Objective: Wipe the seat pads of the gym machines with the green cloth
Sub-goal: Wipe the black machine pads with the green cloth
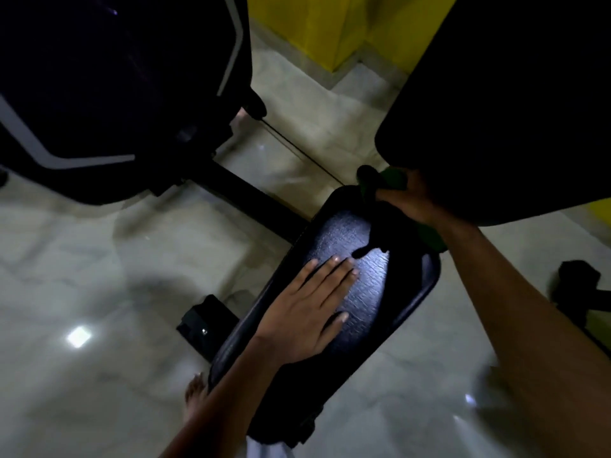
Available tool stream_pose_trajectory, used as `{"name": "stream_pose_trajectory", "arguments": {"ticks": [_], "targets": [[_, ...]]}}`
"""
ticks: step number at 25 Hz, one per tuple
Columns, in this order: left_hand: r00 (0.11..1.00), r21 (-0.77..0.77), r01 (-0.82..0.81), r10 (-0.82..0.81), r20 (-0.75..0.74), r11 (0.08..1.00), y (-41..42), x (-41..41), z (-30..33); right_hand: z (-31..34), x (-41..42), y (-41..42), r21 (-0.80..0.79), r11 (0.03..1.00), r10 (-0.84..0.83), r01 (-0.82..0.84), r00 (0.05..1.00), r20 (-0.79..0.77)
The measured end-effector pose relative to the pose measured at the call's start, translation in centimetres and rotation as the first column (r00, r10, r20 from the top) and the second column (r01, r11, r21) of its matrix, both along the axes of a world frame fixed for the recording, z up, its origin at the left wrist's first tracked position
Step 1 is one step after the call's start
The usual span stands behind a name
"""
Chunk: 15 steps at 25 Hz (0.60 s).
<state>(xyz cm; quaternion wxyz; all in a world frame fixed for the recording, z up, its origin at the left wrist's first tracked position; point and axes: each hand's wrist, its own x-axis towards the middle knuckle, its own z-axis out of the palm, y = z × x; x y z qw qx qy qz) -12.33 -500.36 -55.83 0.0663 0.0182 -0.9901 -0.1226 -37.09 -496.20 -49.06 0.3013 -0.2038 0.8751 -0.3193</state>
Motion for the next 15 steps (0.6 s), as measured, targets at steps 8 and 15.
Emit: {"name": "stream_pose_trajectory", "arguments": {"ticks": [8, 15], "targets": [[1.0, 0.021, -0.006, 0.005, 0.009, 1.0, -0.1, -0.3, 0.5, 1.4, -0.5, 2.3, 0.129, 0.992, -0.014, 0.005, 0.997, 0.07], [0.999, 0.063, 0.017, -0.019, 0.034, 0.998, -0.3, -0.1, 0.3, 0.0, -0.7, -0.7, -0.003, 1.0, 0.0, 0.0, 1.0, 0.025]]}}
